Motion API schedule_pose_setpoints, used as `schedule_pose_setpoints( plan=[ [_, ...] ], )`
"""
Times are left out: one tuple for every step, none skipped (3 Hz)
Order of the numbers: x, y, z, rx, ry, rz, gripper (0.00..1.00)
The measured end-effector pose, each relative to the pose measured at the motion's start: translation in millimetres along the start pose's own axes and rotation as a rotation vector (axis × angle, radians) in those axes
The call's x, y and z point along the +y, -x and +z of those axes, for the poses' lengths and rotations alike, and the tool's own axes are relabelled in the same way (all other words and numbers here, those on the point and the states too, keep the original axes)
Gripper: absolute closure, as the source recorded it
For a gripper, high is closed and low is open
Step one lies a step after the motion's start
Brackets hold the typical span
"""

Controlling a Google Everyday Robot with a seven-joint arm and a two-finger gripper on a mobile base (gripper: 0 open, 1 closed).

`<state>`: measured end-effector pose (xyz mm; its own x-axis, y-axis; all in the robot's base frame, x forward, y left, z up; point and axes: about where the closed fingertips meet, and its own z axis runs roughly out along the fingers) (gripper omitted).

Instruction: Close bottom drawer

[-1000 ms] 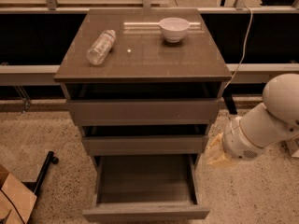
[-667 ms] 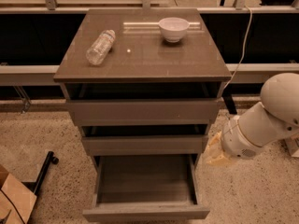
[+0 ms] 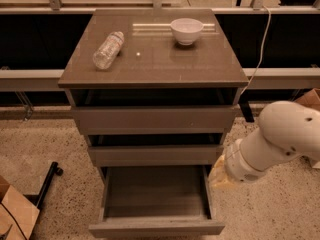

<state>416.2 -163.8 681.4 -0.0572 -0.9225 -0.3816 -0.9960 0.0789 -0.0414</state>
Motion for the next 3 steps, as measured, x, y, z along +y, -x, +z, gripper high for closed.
schedule_pose_setpoints(
  plan=[
    [1.9,-16.9,48.9,-0.024,0.049,-0.029,1.00],
    [-1.6,-47.1,96.9,-0.067,0.108,-0.014,1.00],
    [4.9,-51.9,114.8,-0.083,0.144,-0.001,1.00]
  ],
)
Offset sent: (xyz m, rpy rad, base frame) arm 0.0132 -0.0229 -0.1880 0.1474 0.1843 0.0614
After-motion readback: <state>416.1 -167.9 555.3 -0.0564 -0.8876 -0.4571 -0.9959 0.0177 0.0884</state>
